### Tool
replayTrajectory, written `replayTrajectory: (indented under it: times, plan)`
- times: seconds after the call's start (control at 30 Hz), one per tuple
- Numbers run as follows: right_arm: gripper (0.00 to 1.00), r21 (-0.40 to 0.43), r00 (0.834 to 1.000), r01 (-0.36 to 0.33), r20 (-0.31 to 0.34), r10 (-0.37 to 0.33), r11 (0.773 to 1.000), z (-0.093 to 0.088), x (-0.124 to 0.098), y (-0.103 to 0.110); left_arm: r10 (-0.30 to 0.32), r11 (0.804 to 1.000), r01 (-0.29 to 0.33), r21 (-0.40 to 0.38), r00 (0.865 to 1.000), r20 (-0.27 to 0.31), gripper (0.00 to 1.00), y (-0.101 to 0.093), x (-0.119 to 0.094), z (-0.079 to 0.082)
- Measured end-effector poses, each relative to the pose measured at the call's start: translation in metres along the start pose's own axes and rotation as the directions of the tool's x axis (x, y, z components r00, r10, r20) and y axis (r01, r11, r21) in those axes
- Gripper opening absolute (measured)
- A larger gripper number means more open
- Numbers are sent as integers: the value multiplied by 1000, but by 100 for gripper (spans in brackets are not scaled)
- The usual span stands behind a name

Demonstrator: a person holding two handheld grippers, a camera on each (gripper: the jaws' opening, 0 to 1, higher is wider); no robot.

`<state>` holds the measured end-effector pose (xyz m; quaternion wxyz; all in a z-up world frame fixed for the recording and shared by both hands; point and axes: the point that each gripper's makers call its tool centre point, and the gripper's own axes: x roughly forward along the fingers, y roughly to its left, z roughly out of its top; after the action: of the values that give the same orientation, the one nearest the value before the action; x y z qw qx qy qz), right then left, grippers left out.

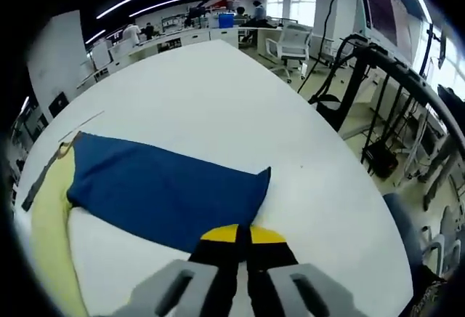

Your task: Fold the garment on the visible template until the final outline fits inside the template.

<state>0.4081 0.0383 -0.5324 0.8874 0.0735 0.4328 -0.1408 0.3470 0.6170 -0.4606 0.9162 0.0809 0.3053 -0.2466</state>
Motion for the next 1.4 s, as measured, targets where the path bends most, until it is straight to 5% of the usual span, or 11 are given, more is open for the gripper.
replayTrajectory:
  times: [0.23,0.73,1.4]
  plan:
    - [0,19,1000,21,13,-21,1000,11,-1,-9,-12,1000,12,11,1000,0,99,-2,0,1]
    - [0,52,999,-22,37,20,998,31,-18,9,-47,999,47,1,999,9,99,-6,-1,5]
    - [0,-54,985,-134,105,139,989,72,-31,82,-50,999,50,-1,998,38,99,-2,-6,11]
